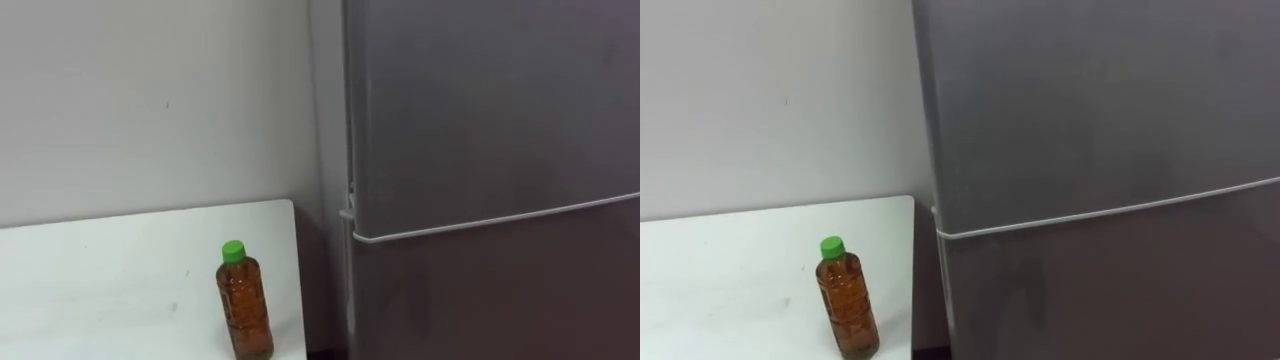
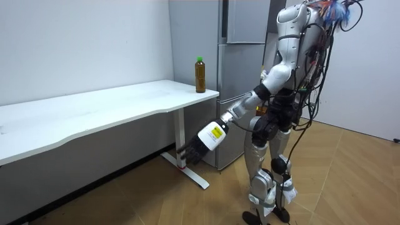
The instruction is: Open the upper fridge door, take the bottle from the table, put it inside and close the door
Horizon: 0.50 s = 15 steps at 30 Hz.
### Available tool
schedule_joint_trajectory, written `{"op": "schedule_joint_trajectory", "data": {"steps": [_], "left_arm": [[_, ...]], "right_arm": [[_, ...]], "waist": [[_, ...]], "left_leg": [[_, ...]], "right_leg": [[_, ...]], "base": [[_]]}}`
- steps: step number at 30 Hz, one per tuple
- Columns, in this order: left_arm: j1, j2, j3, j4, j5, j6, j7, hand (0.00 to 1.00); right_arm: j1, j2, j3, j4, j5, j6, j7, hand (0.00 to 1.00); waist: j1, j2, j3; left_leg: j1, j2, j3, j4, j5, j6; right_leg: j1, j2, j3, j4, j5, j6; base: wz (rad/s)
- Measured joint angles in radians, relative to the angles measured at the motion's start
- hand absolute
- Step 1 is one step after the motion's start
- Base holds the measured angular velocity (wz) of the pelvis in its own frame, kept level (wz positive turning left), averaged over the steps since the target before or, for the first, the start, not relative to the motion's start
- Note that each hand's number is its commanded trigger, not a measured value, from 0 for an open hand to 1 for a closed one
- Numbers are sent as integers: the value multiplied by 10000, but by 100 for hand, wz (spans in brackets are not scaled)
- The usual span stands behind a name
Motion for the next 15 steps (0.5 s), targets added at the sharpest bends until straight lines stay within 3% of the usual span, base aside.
{"op": "schedule_joint_trajectory", "data": {"steps": [7, 15], "left_arm": [[-176, 65, 13, -2311, -559, -234, 758, 0], [-210, 105, 714, -6494, -530, -500, 1406, 0]], "right_arm": [[178, 44, -203, -463, -852, -55, -180, 0], [310, 145, -462, -537, -712, -211, -293, 0]], "waist": [[158, 82, -65], [204, 130, -57]], "left_leg": [[-15, -19, -98, 14, -19, 8], [-9, -62, -275, 19, -26, 21]], "right_leg": [[26, -6, -31, -18, 2, 3], [17, -17, -49, -22, -3, 12]], "base": [[-1], [0]]}}
